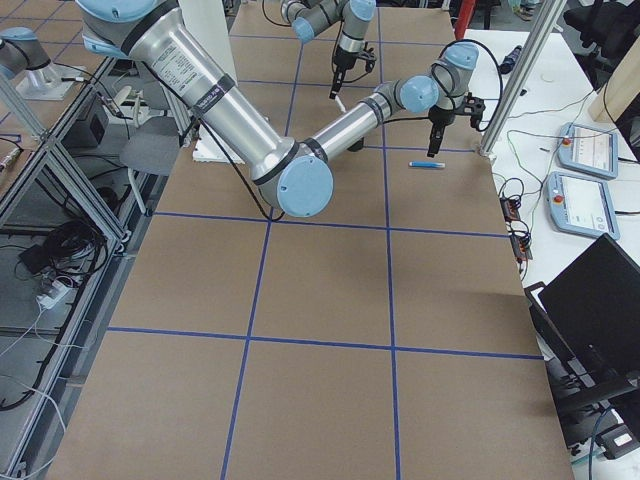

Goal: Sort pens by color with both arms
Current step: 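Lift the red-capped marker out of the cup with the left gripper, then place the red-capped marker beside the blue highlighter and release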

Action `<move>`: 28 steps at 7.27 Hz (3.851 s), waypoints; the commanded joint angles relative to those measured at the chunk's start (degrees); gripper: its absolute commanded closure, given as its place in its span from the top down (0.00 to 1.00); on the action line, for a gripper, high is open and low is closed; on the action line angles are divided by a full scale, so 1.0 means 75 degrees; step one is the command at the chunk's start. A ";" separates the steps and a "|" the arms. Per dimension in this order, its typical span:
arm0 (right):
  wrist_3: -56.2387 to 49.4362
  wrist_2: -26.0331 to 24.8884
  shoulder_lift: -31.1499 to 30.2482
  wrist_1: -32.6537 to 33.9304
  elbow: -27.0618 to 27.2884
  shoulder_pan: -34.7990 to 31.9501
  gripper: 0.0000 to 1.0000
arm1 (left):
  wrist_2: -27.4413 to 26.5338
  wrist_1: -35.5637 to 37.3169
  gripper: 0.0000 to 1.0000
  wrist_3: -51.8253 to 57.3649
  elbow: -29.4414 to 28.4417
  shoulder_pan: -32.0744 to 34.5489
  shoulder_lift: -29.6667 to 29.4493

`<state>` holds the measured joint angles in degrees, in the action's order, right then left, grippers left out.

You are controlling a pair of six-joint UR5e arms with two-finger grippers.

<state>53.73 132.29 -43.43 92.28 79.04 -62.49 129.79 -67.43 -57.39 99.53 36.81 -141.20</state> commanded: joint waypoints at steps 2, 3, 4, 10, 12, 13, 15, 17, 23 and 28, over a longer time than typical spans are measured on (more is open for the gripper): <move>0.0078 0.0009 0.0025 0.0000 0.0149 0.0023 1.00 | -0.0194 -0.0021 0.00 0.0034 0.0722 0.0633 0.0148; 0.0031 -0.0014 0.0013 -0.0023 0.0161 0.0023 1.00 | -0.0765 -0.0416 0.00 0.0046 0.0687 0.0682 0.0147; 0.0031 -0.0026 0.0013 -0.0023 0.0231 0.0035 1.00 | -0.1211 -0.1255 0.00 0.0011 0.0396 0.0728 0.0171; 0.0090 -0.0108 -0.0315 -0.0949 0.0360 0.0117 1.00 | -0.3857 -0.5528 0.00 -0.1558 -0.3494 0.0812 -0.0835; 0.0090 -0.0108 -0.0304 -0.0949 0.0337 0.0164 1.00 | -0.5706 -0.6962 0.00 -0.1945 -0.4475 0.0135 -0.0883; 0.0101 -0.0108 -0.0304 -0.0949 0.0314 0.0187 1.00 | -0.6040 -0.7296 0.00 -0.1946 -0.5062 0.0015 -0.1070; 0.0090 -0.0108 -0.0304 -0.0961 0.0279 0.0187 1.00 | -0.6486 -0.7870 0.00 -0.1934 -0.6082 -0.0161 -0.1399; 0.0078 -0.0108 -0.0292 -0.0961 0.0267 0.0187 1.00 | -0.6630 -0.8014 0.00 -0.1876 -0.6495 -0.0243 -0.1469; 0.0078 -0.0131 -0.0268 -0.0949 0.0255 0.0234 1.00 | -0.6653 -0.8365 0.00 -0.1864 -0.7282 -0.0454 -0.1716; 0.0078 -0.0167 -0.0245 -0.0961 0.0255 0.0234 1.00 | -0.6793 -0.8377 0.90 -0.1852 -0.7376 -0.0478 -0.1751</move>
<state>54.25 131.08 -45.35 85.11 80.95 -60.73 79.56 -130.25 -71.26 44.56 33.23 -154.27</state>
